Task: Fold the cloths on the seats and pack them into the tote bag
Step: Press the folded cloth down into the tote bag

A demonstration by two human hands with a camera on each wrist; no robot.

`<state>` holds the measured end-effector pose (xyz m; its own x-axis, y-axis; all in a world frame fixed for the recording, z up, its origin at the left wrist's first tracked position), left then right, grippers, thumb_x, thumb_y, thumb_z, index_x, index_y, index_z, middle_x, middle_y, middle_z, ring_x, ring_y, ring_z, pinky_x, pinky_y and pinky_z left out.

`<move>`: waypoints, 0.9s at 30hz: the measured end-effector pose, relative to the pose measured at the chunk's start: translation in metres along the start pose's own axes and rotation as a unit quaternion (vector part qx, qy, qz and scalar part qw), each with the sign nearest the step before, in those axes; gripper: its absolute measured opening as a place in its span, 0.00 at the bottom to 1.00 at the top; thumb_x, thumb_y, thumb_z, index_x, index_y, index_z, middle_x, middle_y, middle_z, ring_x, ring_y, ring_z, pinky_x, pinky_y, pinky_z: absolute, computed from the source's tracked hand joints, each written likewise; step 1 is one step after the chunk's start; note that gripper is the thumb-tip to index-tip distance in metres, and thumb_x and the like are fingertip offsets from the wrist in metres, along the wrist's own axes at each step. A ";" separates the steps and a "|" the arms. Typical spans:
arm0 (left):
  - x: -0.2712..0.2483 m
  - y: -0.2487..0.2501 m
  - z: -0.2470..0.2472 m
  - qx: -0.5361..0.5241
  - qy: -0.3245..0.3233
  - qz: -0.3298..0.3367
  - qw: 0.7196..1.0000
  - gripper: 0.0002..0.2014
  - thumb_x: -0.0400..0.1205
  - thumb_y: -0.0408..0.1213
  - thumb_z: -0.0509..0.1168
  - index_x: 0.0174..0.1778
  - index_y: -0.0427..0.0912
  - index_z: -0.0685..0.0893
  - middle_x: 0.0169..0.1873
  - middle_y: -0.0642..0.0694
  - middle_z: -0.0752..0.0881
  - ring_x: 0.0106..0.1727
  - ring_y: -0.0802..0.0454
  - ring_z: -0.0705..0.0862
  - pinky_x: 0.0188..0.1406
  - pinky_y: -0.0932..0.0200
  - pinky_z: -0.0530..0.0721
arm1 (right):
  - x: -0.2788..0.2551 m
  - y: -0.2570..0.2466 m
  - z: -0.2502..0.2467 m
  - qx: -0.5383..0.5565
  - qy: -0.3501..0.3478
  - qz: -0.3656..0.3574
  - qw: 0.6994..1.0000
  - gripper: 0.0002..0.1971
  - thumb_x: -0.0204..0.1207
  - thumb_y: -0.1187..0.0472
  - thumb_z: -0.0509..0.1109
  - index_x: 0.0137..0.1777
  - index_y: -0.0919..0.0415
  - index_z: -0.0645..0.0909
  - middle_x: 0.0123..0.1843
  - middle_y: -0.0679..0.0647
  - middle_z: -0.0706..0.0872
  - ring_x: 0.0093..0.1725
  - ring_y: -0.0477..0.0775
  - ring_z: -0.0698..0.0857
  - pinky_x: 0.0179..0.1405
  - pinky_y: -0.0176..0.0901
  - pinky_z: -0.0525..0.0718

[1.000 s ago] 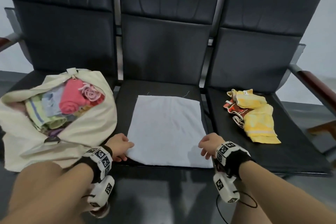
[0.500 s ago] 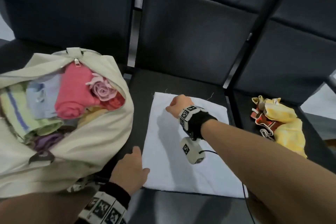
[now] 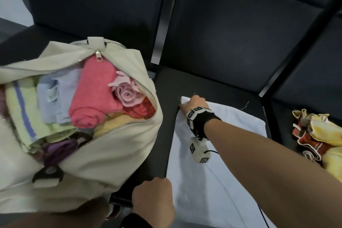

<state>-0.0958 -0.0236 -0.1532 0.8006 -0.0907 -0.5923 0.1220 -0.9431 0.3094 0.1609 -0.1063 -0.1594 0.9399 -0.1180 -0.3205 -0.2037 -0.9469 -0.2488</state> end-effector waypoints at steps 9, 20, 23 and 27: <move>-0.002 -0.001 -0.028 -0.138 0.111 0.030 0.984 0.18 0.70 0.51 0.65 0.29 0.40 0.69 0.29 0.48 0.73 0.34 0.50 0.74 0.34 0.61 0.70 | 0.002 -0.025 -0.004 0.131 -0.074 -0.021 0.988 0.16 0.77 0.49 0.65 0.47 0.63 0.85 0.45 0.62 0.90 0.44 0.64 0.90 0.53 0.56 0.89; -0.045 0.073 -0.061 -0.283 0.259 0.315 0.868 0.10 0.67 0.38 0.59 0.35 0.51 0.62 0.32 0.53 0.69 0.29 0.50 0.69 0.28 0.57 0.69 | -0.002 0.007 -0.081 0.265 -0.053 0.018 0.963 0.08 0.79 0.65 0.66 0.53 0.67 0.84 0.40 0.63 0.83 0.38 0.60 0.84 0.36 0.47 0.87; -0.050 0.098 -0.052 -0.283 0.259 0.330 0.863 0.09 0.70 0.37 0.59 0.38 0.53 0.65 0.34 0.57 0.70 0.30 0.52 0.71 0.30 0.56 0.72 | -0.001 0.035 -0.110 0.306 -0.045 0.037 0.950 0.04 0.78 0.69 0.66 0.48 0.68 0.82 0.37 0.62 0.82 0.34 0.59 0.84 0.32 0.46 0.87; -0.053 0.138 -0.039 -0.272 0.242 0.331 0.870 0.08 0.74 0.33 0.60 0.41 0.51 0.69 0.37 0.57 0.71 0.31 0.56 0.72 0.32 0.62 0.73 | 0.000 0.082 -0.137 0.352 -0.045 0.053 0.933 0.04 0.79 0.70 0.65 0.47 0.65 0.81 0.39 0.60 0.82 0.38 0.58 0.86 0.33 0.49 0.88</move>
<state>-0.0979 -0.1367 -0.0501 0.9381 -0.2879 0.1927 -0.3069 -0.4325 0.8478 0.1818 -0.2251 -0.0544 0.8840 -0.1444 -0.4447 -0.4536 -0.4957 -0.7406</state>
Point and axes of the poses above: each hand's wrist, its own x-axis towards the middle knuckle, its own z-axis out of the palm, y = z × x, the point moved 7 cm from there along x, towards the middle knuckle
